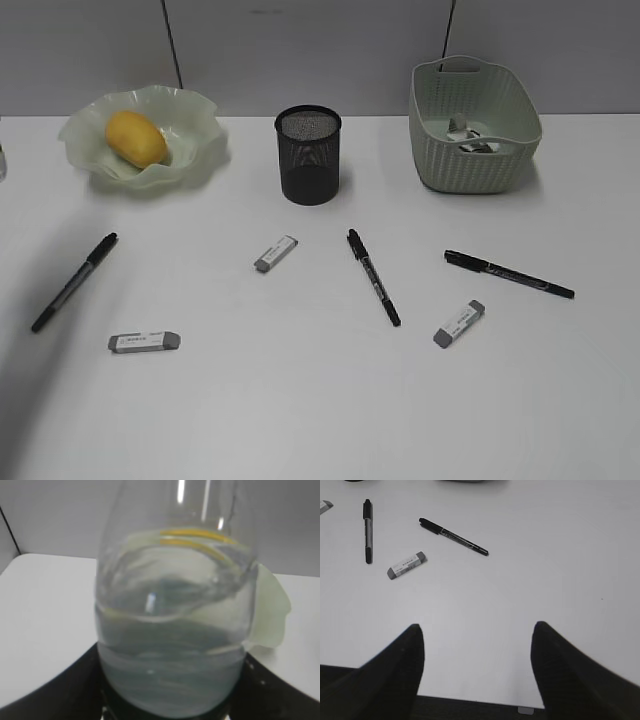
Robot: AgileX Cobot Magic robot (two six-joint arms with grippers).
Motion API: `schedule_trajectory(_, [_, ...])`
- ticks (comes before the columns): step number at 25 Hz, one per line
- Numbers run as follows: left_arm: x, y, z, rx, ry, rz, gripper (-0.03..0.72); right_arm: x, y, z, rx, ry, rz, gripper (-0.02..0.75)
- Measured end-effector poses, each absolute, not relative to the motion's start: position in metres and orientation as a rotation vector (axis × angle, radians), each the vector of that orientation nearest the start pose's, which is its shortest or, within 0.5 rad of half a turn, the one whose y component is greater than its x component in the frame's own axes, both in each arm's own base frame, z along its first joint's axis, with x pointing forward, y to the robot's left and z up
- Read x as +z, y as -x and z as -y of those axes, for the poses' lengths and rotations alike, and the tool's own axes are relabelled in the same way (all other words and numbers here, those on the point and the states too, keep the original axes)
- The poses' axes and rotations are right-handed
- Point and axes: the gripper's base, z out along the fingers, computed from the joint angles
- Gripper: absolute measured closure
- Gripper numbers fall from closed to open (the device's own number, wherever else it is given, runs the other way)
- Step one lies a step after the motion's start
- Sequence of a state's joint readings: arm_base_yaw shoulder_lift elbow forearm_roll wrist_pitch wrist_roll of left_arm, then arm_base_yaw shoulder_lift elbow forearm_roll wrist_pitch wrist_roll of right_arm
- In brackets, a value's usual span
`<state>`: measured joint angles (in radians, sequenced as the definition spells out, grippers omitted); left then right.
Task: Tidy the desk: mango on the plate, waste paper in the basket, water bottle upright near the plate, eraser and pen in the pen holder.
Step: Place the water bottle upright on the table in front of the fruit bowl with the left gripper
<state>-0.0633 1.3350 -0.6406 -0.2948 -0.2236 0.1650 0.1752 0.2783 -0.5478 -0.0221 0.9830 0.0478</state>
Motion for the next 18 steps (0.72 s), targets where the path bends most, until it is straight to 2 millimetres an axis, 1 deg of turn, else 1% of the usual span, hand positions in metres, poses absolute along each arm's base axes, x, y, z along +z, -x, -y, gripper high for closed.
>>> schedule_trajectory(4, [0.233, -0.288, 0.009, -0.012, 0.107, -1.904, 0.193, 0.292, -0.040, -0.005, 0.098, 0.143, -2.193, 0.209])
schedule_trajectory(9, [0.199, -0.306, 0.012, 0.046, -0.010, -1.919, 0.193, 0.292, -0.040, -0.005, 0.098, 0.143, -2.193, 0.209])
schedule_trajectory(11, [0.191, -0.311, 0.013, 0.058, -0.026, -1.889, 0.193, 0.293, -0.040, -0.005, 0.097, 0.143, -2.192, 0.209])
schedule_trajectory(15, [0.178, -0.320, 0.012, 0.074, -0.013, -1.815, 0.193, 0.293, -0.040, -0.005, 0.097, 0.143, -2.183, 0.209])
schedule_trajectory(18, [0.164, -0.325, 0.012, 0.059, 0.021, -1.802, 0.193, 0.293, -0.040, -0.005, 0.095, 0.143, -2.182, 0.209])
